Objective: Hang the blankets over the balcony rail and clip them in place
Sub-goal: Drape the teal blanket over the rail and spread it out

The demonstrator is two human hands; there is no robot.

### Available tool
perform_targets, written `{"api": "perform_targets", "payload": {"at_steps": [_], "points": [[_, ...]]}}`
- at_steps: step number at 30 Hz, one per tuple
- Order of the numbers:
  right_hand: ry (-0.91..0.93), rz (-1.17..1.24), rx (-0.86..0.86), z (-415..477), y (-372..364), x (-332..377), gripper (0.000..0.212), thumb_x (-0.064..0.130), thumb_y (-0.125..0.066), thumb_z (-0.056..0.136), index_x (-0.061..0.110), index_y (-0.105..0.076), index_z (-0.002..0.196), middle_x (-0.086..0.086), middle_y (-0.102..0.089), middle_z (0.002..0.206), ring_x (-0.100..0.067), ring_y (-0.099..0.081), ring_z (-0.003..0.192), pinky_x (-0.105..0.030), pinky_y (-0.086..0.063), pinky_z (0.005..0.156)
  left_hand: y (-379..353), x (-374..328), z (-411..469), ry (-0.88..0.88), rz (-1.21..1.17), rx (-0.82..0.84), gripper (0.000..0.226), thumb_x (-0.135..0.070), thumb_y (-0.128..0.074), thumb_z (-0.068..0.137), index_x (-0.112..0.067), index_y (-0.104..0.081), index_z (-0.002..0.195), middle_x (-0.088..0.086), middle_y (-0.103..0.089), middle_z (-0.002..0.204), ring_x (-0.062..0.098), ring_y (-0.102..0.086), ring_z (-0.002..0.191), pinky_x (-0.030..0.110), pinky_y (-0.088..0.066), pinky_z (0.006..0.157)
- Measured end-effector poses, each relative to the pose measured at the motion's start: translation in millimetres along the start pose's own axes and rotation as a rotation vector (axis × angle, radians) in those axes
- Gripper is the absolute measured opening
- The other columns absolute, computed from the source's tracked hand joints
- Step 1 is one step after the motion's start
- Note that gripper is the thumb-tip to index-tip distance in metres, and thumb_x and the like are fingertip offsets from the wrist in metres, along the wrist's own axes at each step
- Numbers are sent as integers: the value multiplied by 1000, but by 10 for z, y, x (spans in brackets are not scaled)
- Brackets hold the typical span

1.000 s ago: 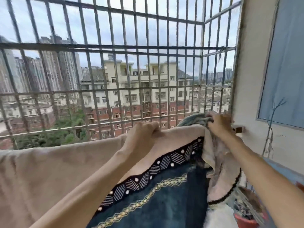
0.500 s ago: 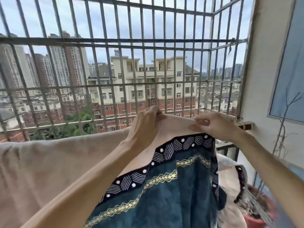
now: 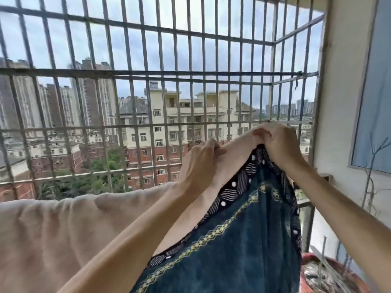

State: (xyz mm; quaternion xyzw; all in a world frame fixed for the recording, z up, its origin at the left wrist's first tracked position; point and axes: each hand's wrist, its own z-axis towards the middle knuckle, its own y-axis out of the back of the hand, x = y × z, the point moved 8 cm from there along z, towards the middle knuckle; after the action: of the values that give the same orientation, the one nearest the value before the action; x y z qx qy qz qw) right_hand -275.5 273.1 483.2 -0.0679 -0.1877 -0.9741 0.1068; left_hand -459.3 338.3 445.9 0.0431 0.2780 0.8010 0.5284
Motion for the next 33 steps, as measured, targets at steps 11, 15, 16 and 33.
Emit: {"api": "perform_targets", "payload": {"at_steps": [11,15,16,33], "points": [[104,104,-34,1025,-302,1189,23,13,-53,96,7,-74,101,-10,-73,95,-22,-68,87,-32,-52,82,1341,442,343,40,6,-194,17,-18,-53,100,-4,-62,97,-1,-58,75,1,-46,48,14,-44,44],[93,156,71,1059,-615,1560,23,17,-52,97,9,-74,101,-2,-71,95,-16,-65,88,-27,-49,83,1711,795,281,67,97,-123,17,-21,-54,99,-7,-63,96,-4,-61,72,0,-53,49,18,-49,47],[94,206,115,982,-706,1607,21,20,-54,96,11,-73,100,1,-70,93,-12,-65,86,-25,-49,85,1722,905,211,79,117,-88,17,-22,-55,99,-7,-63,95,-3,-62,72,2,-54,48,18,-49,46],[-57,266,648,-776,-863,680,40,54,-65,73,32,-65,106,24,-61,104,10,-56,96,-16,-45,86,1263,1475,-558,116,575,511,32,0,-62,87,-32,-68,90,-8,-54,105,7,-54,94,15,-42,62]]}}
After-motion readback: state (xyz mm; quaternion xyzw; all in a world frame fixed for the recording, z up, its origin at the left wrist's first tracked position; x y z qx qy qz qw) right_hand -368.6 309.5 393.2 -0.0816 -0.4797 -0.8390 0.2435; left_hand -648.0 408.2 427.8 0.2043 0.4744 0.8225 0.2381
